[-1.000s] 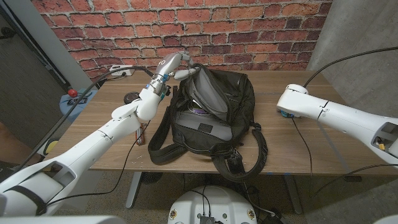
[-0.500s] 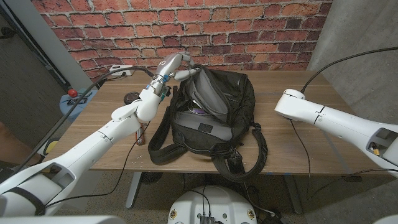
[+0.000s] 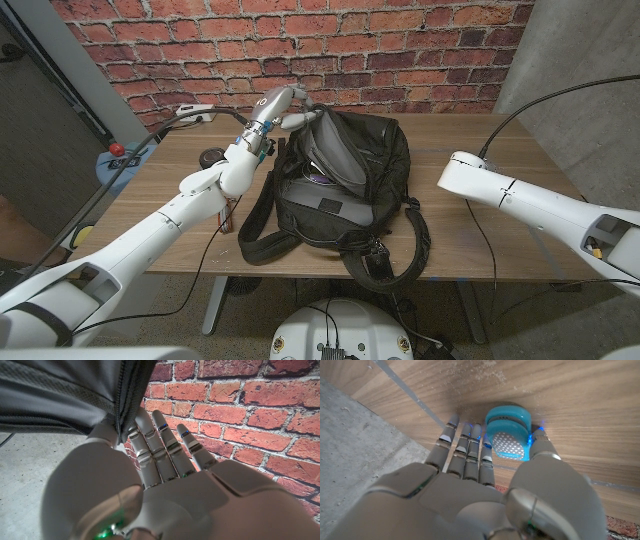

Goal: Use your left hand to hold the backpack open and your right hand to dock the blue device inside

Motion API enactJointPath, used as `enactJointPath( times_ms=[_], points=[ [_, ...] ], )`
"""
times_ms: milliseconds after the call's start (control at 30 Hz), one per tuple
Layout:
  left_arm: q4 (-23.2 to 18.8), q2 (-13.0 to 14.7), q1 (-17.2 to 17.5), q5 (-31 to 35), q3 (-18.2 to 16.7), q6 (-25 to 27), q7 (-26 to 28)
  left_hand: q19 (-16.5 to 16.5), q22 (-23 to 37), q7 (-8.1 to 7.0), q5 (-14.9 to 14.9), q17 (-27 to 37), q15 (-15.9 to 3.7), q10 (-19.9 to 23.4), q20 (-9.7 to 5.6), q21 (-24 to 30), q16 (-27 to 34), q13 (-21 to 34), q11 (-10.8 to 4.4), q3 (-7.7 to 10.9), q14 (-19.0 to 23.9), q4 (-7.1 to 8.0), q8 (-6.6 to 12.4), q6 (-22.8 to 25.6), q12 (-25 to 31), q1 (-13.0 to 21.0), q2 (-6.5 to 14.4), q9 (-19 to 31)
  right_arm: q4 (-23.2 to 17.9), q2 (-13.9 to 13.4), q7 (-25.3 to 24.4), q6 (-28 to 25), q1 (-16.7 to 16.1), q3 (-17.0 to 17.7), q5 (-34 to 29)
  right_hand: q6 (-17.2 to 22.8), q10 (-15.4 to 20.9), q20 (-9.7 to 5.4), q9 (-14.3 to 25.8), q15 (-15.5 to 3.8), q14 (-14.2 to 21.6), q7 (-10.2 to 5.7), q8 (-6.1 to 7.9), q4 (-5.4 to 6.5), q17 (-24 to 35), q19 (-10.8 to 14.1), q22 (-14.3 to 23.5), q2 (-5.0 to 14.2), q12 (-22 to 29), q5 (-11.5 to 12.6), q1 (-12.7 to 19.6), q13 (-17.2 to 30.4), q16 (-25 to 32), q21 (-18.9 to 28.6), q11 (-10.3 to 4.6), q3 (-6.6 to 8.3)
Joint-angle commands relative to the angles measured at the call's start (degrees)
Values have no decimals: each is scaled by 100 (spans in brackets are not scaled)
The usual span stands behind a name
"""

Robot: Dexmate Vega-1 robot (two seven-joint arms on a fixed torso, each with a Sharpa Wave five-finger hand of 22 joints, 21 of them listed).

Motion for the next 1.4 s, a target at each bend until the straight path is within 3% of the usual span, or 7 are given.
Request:
enactJointPath(
  times_ms=[33,467,600,867,1400],
  points=[
    [14,-61,-34,37,38,-4,20,-10,8,8,-7,31,-9,-2,0,-12,-7,9,-57,3,29,4,35,51,-5,-28,40,24,-95,30,-301,4,-303,186,-415,247,267,-61,3,-114,200,-86,59,-29,62,139,28,-4,158,28,160,72,94,53,-87,-20],
    [-42,-67,-8,51,49,52,2,-17,8,1,-14,39,-15,10,3,-14,-33,-2,-63,1,29,0,37,45,-6,-29,35,28,-84,111,-497,27,-463,158,-759,630,621,-205,-9,-346,548,-230,98,-11,182,390,32,-3,373,10,364,148,296,102,-235,-66],
    [-32,-75,-9,59,57,51,15,-17,8,-2,-17,41,-17,4,3,-14,-42,-6,-61,3,34,-3,37,43,-9,-25,34,28,-65,137,-595,48,-537,163,-874,754,809,-261,-10,-360,655,-268,96,-7,240,476,34,-2,475,-1,445,169,372,114,-398,-92],
    [-16,-85,-6,49,71,45,14,-23,8,8,-26,59,-15,-8,-3,-16,-52,-10,-60,-3,37,-2,35,45,-15,-24,38,20,81,267,-877,130,-746,270,-1115,1064,1084,-356,-6,-522,918,-351,136,-22,335,701,37,-28,580,-10,616,120,532,165,-572,-134],
    [76,-104,-61,40,102,-19,20,-32,7,0,-35,60,-24,5,4,-19,-88,-14,-56,-1,54,1,38,43,-9,-32,34,23,-81,280,-954,49,-959,482,-1247,1158,1175,-394,5,-554,1000,-379,118,-5,406,785,40,-27,614,-18,711,84,610,172,-603,-171]
  ],
)
